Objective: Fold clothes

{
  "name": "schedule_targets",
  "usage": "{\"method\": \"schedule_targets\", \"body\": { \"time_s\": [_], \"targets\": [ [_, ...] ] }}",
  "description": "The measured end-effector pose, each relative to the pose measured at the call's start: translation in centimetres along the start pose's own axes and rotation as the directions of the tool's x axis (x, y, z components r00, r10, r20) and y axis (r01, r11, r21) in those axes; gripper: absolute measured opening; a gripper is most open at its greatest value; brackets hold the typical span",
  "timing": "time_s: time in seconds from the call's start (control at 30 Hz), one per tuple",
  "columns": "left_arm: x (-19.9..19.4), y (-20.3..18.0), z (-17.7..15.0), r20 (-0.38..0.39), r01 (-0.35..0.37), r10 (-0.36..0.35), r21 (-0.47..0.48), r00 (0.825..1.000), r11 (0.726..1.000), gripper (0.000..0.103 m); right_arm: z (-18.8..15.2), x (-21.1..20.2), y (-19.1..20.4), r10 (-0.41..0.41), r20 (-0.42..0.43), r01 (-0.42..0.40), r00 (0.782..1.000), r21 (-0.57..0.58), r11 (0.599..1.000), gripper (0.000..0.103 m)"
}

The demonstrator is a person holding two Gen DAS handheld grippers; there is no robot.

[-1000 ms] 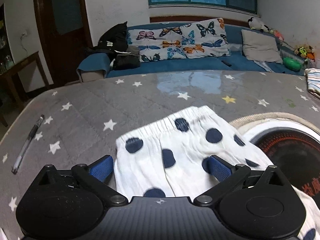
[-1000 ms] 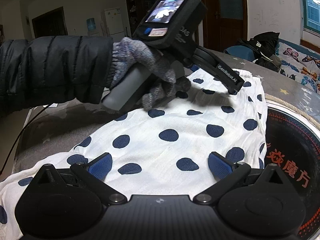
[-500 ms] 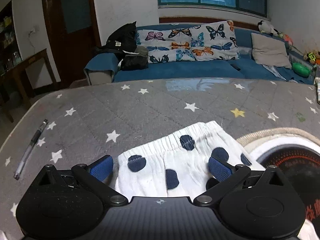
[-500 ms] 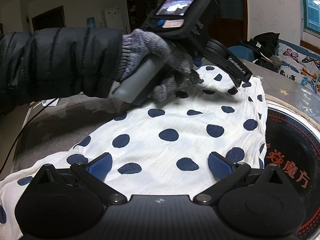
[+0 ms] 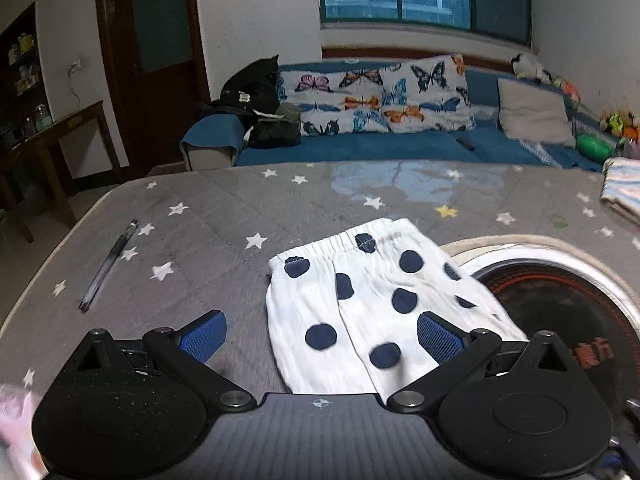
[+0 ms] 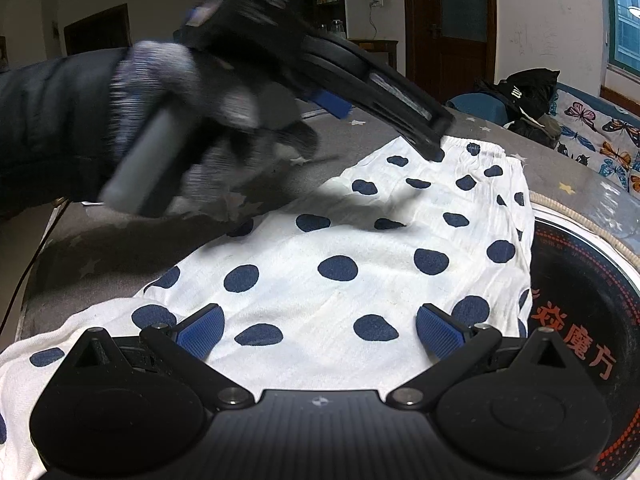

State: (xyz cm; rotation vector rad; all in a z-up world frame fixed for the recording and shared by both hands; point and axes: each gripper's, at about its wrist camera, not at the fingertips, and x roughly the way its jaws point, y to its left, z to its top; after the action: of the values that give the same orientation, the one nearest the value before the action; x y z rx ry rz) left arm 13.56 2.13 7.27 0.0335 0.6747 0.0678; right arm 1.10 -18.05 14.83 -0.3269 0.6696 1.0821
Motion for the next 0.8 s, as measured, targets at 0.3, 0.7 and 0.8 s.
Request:
{"method": "schedule_targets", "body": {
  "time_s": [0.3, 0.7, 0.8],
  "targets": [
    [-7.2, 2.2, -2.9, 0.058, 0.002, 0.001, -0.060, 0.998, 0.998, 0.103, 0.2, -0.1, 0.3, -0.024, -0.008, 0.024, 1.000, 0.007, 1.000, 0.103],
    [-14.6, 1.1, -10.2, 0.072, 0.046, -0.051, 0.071, 0.996, 0.996, 0.103, -1.1, -6.0, 3.3, -0.110, -0.023, 0.109, 0.994, -0.043, 0.993, 0.103],
    [-15.1, 0.0, -11.5, 0.062, 0.072, -0.078, 0.103, 0.995, 0.992, 0.103, -2.0, -7.8, 4.8, -0.121, -0.028, 0.118, 0.992, -0.091, 0.989, 0.103]
  ]
}}
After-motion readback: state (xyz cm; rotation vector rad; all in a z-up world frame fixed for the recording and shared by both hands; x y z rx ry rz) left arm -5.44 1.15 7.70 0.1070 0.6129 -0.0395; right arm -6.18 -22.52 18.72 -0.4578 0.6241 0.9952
